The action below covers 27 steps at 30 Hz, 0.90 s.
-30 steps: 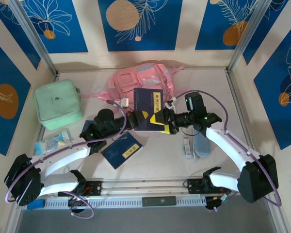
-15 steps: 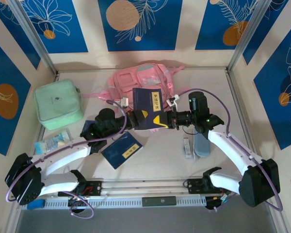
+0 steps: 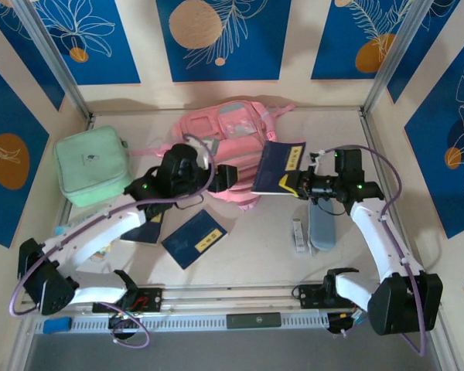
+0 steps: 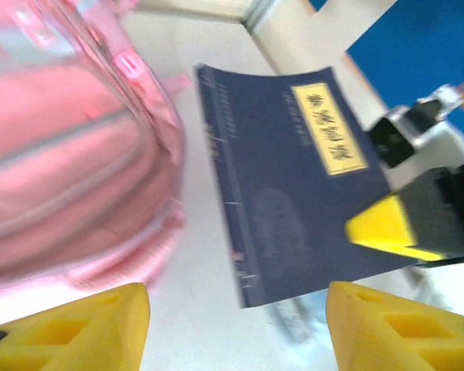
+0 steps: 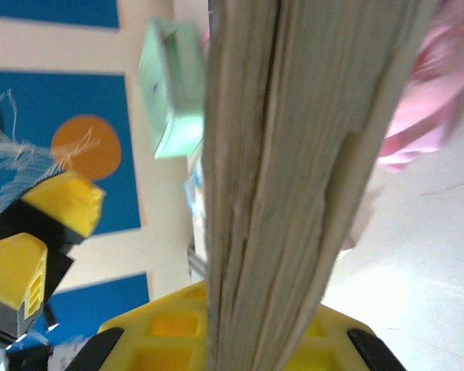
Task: Pack the student bag
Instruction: Pick up the book from the bottom-center of the table, then open the student bag at the center of the table.
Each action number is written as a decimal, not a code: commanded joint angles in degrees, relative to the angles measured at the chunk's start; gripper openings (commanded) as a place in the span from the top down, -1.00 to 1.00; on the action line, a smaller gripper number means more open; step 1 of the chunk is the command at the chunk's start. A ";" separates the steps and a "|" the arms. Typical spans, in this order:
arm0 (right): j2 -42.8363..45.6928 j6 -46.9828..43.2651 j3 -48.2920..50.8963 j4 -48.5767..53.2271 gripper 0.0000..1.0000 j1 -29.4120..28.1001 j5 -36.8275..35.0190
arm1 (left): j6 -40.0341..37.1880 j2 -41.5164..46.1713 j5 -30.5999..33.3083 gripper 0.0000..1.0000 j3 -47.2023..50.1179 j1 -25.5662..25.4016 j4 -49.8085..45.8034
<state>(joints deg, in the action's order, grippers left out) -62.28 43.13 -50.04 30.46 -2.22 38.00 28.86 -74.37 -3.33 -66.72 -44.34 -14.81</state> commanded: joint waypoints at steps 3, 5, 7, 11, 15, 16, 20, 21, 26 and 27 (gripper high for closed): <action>0.86 -4.18 -0.61 5.10 1.00 7.25 0.41 | -26.33 -14.00 12.66 -0.33 -9.92 0.81 -16.67; 0.39 -4.43 -0.28 4.81 1.00 9.08 1.19 | -31.27 -18.62 12.00 -0.35 -13.11 0.96 -16.88; -0.28 -4.98 -0.53 5.21 1.00 10.33 1.26 | -35.41 -22.98 10.94 -0.37 -15.99 1.18 -16.31; -0.58 -4.35 -0.42 4.77 1.00 10.85 1.37 | -39.36 -32.05 10.14 -0.41 -23.61 2.32 -18.64; -0.30 -2.77 0.49 2.75 1.00 10.72 2.12 | -41.86 -39.81 9.08 -0.44 -30.01 3.31 -20.20; -0.21 -2.34 0.83 1.74 1.00 10.84 3.17 | -42.12 -41.19 8.63 -0.44 -31.32 3.59 -20.26; -0.12 -1.83 1.09 1.43 1.00 10.81 2.92 | -43.50 -45.98 6.29 -0.45 -34.94 4.49 -19.91; -0.13 -1.83 1.07 1.39 1.00 10.82 2.81 | -43.95 -47.44 5.94 -0.44 -36.19 4.77 -20.12; -0.08 -1.56 1.52 1.25 1.00 10.83 2.82 | -44.86 -52.98 5.11 -0.44 -41.79 6.14 -22.48; -0.16 -1.65 1.50 1.27 1.00 10.84 2.72 | -45.10 -53.64 4.89 -0.42 -42.06 6.38 -21.92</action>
<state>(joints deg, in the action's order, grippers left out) -63.18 41.52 -48.95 33.21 8.49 38.35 -14.06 -125.91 3.55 -106.19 -39.16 -34.59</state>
